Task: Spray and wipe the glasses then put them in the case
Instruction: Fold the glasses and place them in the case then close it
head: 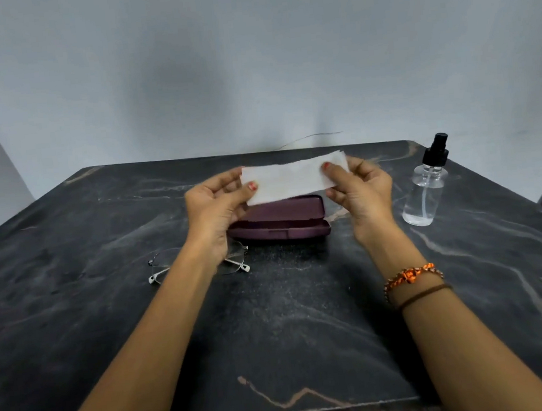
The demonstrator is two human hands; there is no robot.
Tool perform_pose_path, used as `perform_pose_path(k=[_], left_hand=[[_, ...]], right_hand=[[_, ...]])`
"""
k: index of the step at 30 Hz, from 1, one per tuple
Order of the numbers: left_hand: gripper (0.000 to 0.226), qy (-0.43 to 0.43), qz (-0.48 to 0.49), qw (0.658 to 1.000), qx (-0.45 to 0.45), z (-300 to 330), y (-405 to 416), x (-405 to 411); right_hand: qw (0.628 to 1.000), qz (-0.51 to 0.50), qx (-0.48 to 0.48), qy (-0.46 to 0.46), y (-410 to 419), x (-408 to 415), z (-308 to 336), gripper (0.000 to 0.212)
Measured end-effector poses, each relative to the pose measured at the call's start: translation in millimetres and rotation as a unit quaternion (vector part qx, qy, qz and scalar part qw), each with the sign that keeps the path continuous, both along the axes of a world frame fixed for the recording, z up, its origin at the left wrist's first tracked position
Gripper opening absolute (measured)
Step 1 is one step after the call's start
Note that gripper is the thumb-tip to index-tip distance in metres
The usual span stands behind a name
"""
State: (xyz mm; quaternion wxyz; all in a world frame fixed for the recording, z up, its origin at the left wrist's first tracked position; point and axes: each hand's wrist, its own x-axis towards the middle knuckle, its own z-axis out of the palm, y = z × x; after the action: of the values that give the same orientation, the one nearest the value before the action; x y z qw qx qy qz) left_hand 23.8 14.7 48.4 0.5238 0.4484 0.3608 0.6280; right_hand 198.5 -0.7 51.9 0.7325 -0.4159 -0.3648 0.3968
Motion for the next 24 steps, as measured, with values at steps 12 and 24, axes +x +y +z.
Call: perform_pose_path(k=[12, 24], left_hand=[[0.021, 0.245, 0.156, 0.957, 0.001, -17.3, 20.1, -11.6], [0.027, 0.408, 0.153, 0.900, 0.010, -16.2, 15.4, -12.4]], right_hand=[[0.941, -0.075, -0.142, -0.297, 16.6, 4.9, -21.7, 0.021], [0.880, -0.055, -0.189, -0.432, 14.9, 9.7, -26.0, 0.010]])
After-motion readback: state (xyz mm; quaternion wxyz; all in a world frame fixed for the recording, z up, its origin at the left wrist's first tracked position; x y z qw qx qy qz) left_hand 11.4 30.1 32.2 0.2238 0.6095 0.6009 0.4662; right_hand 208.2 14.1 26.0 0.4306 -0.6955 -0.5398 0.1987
